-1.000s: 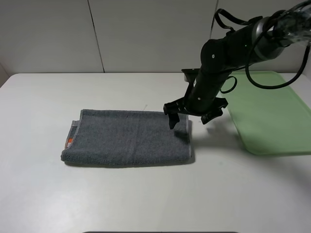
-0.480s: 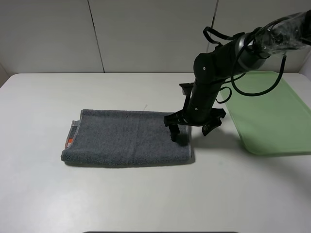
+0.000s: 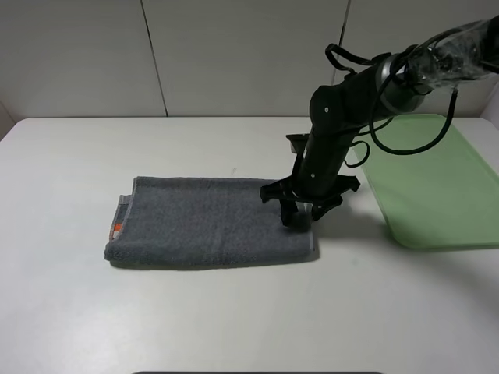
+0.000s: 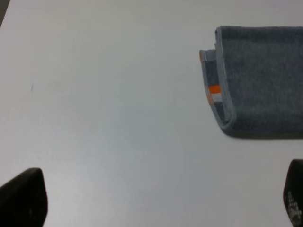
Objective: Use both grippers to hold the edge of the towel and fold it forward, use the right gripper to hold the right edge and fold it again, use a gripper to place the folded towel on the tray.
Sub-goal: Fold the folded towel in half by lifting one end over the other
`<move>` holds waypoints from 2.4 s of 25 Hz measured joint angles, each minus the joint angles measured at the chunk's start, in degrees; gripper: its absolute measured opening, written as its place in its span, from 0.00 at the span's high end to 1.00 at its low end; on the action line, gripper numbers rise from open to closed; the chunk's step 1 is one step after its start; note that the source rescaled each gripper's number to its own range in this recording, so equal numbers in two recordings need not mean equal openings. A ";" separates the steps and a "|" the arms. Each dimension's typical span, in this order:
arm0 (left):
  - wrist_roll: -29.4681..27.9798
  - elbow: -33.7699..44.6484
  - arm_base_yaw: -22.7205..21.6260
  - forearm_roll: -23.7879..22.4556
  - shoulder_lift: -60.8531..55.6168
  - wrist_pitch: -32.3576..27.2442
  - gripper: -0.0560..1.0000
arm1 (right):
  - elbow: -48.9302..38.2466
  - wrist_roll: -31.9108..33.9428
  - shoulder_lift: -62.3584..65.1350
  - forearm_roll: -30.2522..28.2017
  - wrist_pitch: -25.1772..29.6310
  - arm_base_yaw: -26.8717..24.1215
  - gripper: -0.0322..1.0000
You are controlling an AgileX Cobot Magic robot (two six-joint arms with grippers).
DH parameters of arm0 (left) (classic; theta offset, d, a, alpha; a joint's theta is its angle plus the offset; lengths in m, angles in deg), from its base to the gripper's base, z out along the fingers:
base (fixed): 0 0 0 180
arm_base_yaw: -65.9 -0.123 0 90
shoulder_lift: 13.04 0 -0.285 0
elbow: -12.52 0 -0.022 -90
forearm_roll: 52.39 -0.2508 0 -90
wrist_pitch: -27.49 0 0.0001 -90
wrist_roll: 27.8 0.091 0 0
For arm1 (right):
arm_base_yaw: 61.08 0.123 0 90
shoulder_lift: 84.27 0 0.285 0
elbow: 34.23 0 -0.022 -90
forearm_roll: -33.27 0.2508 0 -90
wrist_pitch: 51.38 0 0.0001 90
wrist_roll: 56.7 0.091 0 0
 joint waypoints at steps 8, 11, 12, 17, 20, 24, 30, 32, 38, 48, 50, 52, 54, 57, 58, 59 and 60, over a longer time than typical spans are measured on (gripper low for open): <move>0.00 0.00 0.00 0.00 0.00 0.00 0.00 | 0.29 -0.34 0.00 0.61 -0.18 0.00 0.94; 0.00 0.00 0.00 0.00 0.00 0.00 0.00 | 0.29 -0.35 0.07 0.61 -0.18 0.00 0.94; 0.00 0.00 0.00 0.00 0.00 0.00 0.00 | 0.29 -0.35 0.24 0.48 -0.18 0.00 0.94; 0.00 0.00 0.00 0.00 0.00 0.00 0.00 | 2.01 -0.40 1.88 -3.21 2.42 0.00 0.94; 0.00 0.00 0.00 0.00 0.00 0.00 0.00 | 5.51 -0.40 2.94 -6.68 5.52 0.00 0.94; 0.00 0.00 0.00 0.00 0.00 0.00 0.00 | 10.15 -0.40 3.00 -12.53 9.80 0.00 0.94; 0.00 0.00 0.00 0.00 0.00 0.00 0.00 | 15.54 -0.40 3.00 -23.46 14.06 0.00 0.94; 0.00 0.00 0.00 0.00 0.00 0.00 0.00 | 16.69 -0.46 3.00 -27.18 15.09 0.00 0.94; 0.00 0.00 0.00 0.00 0.00 0.00 0.00 | 17.49 -0.62 3.00 -36.43 16.91 0.00 0.94; 0.00 0.00 0.00 0.00 0.00 0.00 0.00 | 18.96 -0.74 3.00 -38.41 23.12 2.38 0.94; 0.00 0.00 0.00 0.00 0.00 0.00 0.00 | 20.16 -0.79 3.00 -38.21 24.35 4.07 0.94; 0.00 0.00 0.00 0.00 0.00 0.00 0.00 | 21.34 -0.84 3.07 -37.71 24.99 6.16 0.94; 0.00 0.00 0.00 0.00 0.00 0.00 0.00 | 21.87 -0.83 3.28 -37.03 25.41 8.21 0.94; 0.00 0.00 0.00 0.00 0.00 0.00 0.00 | 21.94 -0.83 3.46 -34.78 25.62 11.36 0.94; 0.00 0.00 0.00 0.00 0.00 0.00 0.00 | 21.94 -0.83 3.46 -33.74 25.62 12.41 0.94; 0.00 0.00 0.00 0.00 0.00 0.00 0.00 | 21.94 -0.83 3.46 -32.90 25.62 13.44 0.94; 0.00 0.00 0.00 0.00 0.00 0.00 0.00 | 21.94 -0.83 3.46 -31.92 25.45 14.41 0.94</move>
